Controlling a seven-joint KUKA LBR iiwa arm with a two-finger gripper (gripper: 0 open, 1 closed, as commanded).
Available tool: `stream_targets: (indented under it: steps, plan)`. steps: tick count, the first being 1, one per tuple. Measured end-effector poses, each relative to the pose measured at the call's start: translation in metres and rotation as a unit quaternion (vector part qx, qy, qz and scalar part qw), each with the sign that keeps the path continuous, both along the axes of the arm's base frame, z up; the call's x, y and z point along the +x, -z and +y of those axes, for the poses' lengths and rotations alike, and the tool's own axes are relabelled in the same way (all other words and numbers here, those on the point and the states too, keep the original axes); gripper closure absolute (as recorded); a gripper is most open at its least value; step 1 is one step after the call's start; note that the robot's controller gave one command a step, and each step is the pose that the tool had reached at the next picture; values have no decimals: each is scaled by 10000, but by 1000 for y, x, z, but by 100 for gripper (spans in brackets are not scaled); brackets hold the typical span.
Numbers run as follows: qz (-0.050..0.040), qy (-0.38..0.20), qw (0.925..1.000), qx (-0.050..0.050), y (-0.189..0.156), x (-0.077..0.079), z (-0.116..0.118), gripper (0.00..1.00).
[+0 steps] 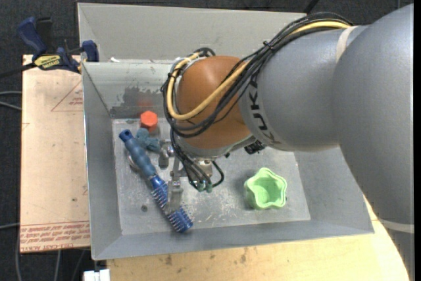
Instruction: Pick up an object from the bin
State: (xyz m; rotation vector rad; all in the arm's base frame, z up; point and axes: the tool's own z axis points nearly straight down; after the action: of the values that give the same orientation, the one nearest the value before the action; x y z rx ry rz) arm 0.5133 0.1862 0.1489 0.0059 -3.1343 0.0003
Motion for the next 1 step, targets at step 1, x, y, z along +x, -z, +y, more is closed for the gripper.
stream_targets:
  steps: [1]
  plan:
    - [-119,-459,9989,19,79,-27,-48,0]
